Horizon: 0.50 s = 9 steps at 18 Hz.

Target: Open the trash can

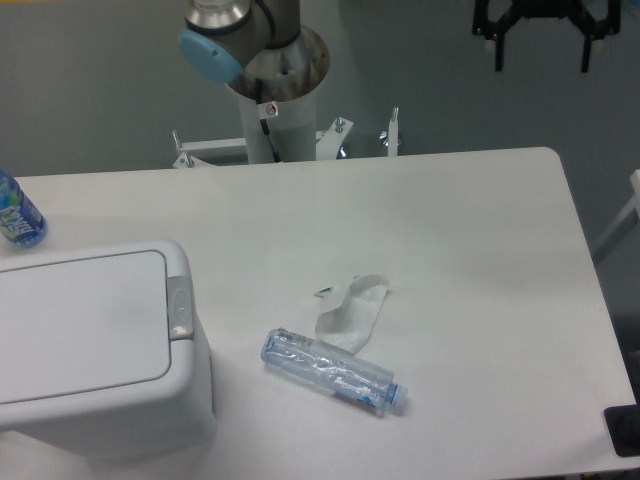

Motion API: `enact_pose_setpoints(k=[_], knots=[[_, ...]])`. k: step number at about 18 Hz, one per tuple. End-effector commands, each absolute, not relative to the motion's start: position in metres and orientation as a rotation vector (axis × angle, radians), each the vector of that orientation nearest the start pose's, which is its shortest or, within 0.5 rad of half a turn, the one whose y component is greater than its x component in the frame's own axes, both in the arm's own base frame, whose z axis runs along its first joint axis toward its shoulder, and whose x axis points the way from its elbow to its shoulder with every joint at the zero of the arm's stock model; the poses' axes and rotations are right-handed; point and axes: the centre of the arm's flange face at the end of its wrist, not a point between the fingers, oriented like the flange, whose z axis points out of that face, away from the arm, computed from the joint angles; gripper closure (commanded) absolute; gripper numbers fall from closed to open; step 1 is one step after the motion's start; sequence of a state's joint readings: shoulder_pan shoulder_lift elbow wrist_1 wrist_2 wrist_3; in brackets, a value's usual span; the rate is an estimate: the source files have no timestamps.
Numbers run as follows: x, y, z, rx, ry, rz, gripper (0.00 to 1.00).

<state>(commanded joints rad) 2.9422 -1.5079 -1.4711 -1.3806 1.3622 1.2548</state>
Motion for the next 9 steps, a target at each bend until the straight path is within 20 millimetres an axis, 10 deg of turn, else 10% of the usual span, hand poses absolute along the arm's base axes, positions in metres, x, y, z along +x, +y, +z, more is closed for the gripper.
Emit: enact_pose_setpoints(k=[5,9], knots=[[-0.442,0.257,0.593,-2.821,-0.082,0.405,0.00],[-0.427,0.303,0.587,-2.757,-0.249,0.347,0.00]])
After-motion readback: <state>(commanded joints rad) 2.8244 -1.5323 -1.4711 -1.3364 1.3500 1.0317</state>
